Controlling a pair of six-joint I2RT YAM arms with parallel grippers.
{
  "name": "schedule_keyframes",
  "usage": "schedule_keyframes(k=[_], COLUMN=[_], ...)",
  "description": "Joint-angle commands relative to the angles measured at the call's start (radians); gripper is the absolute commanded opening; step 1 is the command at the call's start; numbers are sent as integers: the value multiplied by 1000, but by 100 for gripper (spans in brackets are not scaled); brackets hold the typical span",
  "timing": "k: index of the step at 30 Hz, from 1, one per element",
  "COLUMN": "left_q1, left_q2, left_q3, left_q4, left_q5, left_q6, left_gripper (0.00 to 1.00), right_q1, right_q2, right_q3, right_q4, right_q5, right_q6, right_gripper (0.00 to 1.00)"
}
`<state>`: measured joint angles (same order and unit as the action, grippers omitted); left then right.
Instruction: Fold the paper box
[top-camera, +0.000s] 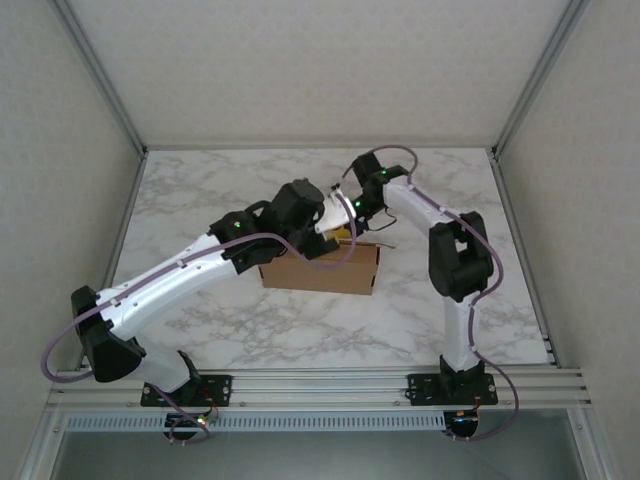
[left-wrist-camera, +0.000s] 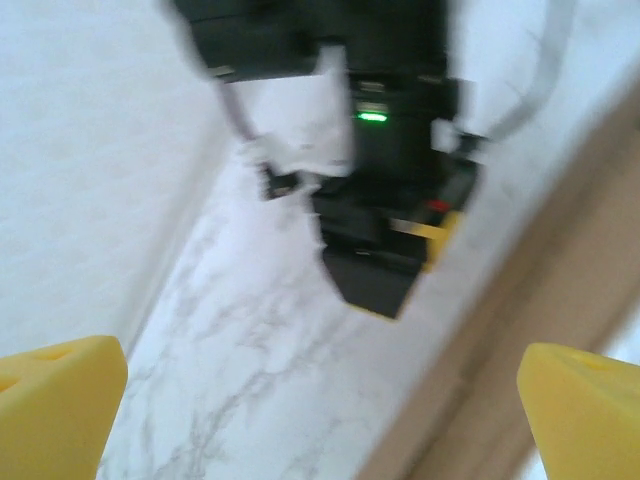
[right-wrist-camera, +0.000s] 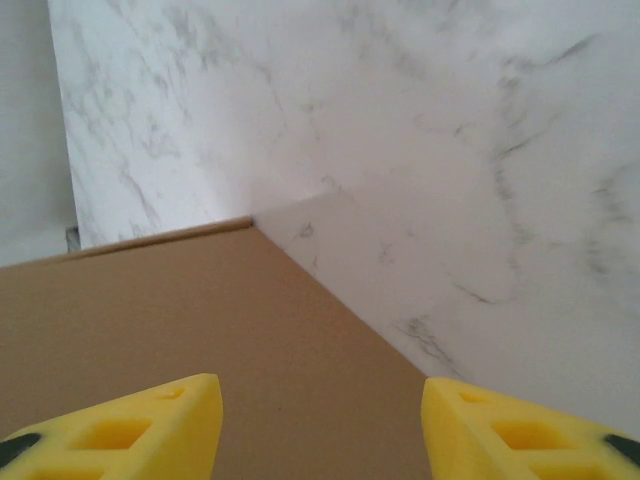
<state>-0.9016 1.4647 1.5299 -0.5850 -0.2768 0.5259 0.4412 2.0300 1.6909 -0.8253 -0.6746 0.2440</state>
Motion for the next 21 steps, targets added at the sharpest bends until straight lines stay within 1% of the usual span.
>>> schedule_keyframes(k=[1,2,4,6,7,8,9,11,13,14,15,17,21], left_q1=[5,7,9,25,41,64,90,136,168,179,186,195,201], left_q2=[13,28,14,-23,-33,-40,-40,-44,-61,-79,-101,-135,-141], left_q3=[133,159,123,63,44,30,16,-9,-45,-78,-115,-176,-212], left_q4=[44,4,70,145,166,176,186,202,230,261,297,356,357], left_q5=[-258,-267,-283,-218,-173,-109,-54,46,101,122,139,171,181], left_q6=[-262,-314,-415,-537,-598,-675,-751,-860,-947,-982,-1009,-1042,-1067], left_gripper=[100,100,100,100,100,99,94,81,69,64,62,59,57], right_q1=[-34,-38,-42,-41,-41,-42,-42,-40,-26,-14,-2,16,39], right_q2=[-134,-162,-216,-285,-314,-352,-389,-452,-503,-524,-538,-559,-591], right_q3=[21,10,-19,-66,-94,-124,-154,-216,-268,-291,-308,-333,-372], right_q4=[16,23,34,56,71,85,100,127,142,142,135,124,123], right_q5=[105,120,163,201,211,222,222,205,203,213,225,257,325], right_q6=[27,33,46,62,70,82,90,103,110,108,102,98,104], right_gripper=[52,50,43,34,32,26,23,17,9,3,0,0,0])
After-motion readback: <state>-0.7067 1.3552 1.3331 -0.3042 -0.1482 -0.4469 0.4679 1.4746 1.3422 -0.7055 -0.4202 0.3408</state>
